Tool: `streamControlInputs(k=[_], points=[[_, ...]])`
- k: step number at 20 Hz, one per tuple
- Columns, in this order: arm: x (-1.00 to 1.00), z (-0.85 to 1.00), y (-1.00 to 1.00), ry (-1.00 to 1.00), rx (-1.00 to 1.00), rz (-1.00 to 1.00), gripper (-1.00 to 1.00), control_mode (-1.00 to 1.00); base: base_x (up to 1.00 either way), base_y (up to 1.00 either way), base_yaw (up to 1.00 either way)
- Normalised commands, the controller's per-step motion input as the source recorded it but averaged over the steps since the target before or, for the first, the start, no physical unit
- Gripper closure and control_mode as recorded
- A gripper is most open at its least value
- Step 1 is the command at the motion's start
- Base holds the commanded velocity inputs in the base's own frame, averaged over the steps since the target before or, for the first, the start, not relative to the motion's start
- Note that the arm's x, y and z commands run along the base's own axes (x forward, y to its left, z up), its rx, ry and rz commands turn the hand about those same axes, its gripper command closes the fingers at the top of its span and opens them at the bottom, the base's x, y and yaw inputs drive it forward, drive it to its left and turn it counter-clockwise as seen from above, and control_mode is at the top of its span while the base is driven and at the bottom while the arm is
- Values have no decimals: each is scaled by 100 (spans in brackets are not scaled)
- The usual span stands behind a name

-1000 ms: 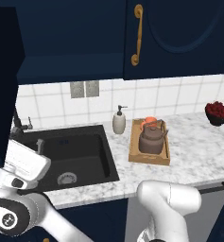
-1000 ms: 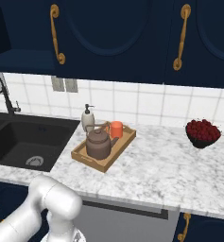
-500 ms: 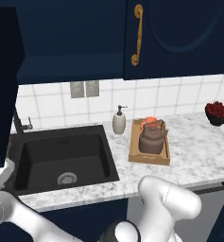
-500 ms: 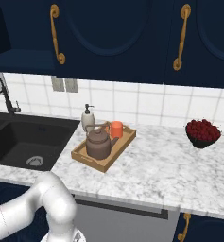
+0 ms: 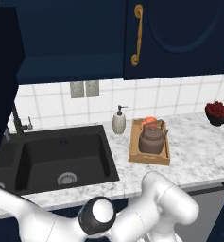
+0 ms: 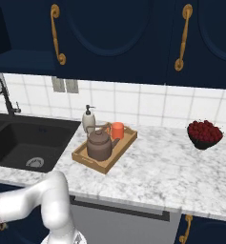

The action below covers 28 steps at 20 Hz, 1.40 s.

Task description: Pick the kettle from the counter and place it on the tray. Then pick the mug from the cabinet and place it on the tray. Then close the cabinet doors.

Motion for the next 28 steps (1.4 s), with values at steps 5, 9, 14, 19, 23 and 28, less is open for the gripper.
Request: streamControlInputs(k=[5,9,14,19,23,28], points=[[0,48,-58,14,17,-25,-100,-100,0,0,0],[0,49,-80,6,16,-15,-100,-100,0,0,0],[0,28,-96,-3,15,-4,-100,-100,0,0,0],[1,16,-100,-7,18,0,-100,-100,0,0,0],[25,14,-100,-6,22,2,-100,-100,0,0,0],[53,13,-100,-11,24,18,-100,-100,0,0,0]])
